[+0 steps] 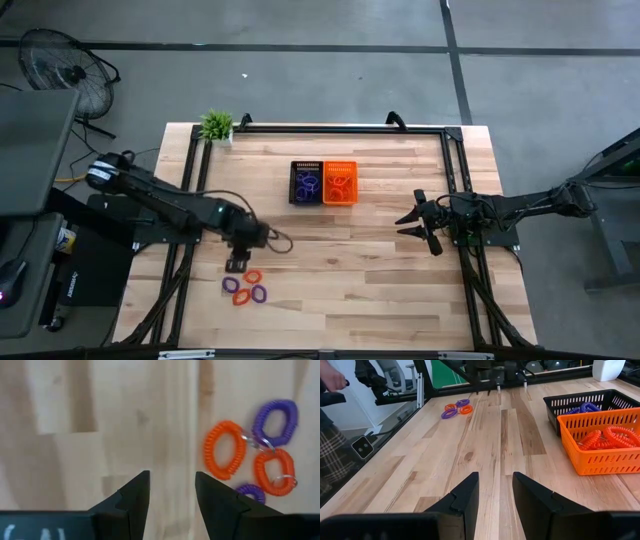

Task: Sort spring keychains into baskets
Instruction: Put the spring keychain into the orange basket

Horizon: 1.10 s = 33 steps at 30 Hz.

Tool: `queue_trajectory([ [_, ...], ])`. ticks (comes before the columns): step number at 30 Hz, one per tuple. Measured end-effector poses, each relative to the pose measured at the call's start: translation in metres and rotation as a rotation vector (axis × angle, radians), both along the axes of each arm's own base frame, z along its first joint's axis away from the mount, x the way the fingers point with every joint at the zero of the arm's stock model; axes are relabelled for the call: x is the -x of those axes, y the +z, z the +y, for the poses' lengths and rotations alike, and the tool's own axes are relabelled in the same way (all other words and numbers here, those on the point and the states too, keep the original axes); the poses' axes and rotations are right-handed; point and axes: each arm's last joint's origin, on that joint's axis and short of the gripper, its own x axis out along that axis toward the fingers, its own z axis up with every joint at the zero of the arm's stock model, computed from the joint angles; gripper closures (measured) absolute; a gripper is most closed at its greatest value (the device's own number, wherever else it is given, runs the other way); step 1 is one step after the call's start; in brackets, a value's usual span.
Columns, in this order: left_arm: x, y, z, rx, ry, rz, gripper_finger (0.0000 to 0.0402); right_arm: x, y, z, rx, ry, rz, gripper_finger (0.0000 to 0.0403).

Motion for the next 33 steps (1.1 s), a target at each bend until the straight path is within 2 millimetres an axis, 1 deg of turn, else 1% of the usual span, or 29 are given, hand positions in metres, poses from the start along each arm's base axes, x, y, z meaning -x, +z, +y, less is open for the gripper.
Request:
queue_trajectory([
  [5,0.005,-0.005,-0.021,-0.007,-0.088,-0.059,0.0245,0.0,0.0,0.0,0.0,0.0,0.001,0.0289],
  [8,0.008,-0.006,-0.028,-0.028,-0.068,-0.073,0.0245,0.0,0.0,0.0,0.0,0.0,0.0,0.0289],
  [11,0.009,-0.005,-0.033,-0.01,-0.028,-0.072,0.0245,0.0,0.0,0.0,0.0,0.0,0.0,0.0289],
  [14,0.009,-0.008,-0.038,-0.001,0.012,-0.059,0.0245,0.0,0.0,0.0,0.0,0.0,0.0,0.0289],
  [22,0.001,-0.027,-0.049,0.008,0.082,0.004,0.0245,0.0,0.0,0.0,0.0,0.0,0.0,0.0289],
  [26,-0.003,-0.033,-0.051,-0.002,0.124,0.024,0.0245,0.0,0.0,0.0,0.0,0.0,0.0,0.0289],
  [33,-0.007,-0.044,-0.055,-0.025,0.145,0.049,0.0245,0.0,0.0,0.0,0.0,0.0,0.0,0.0289],
])
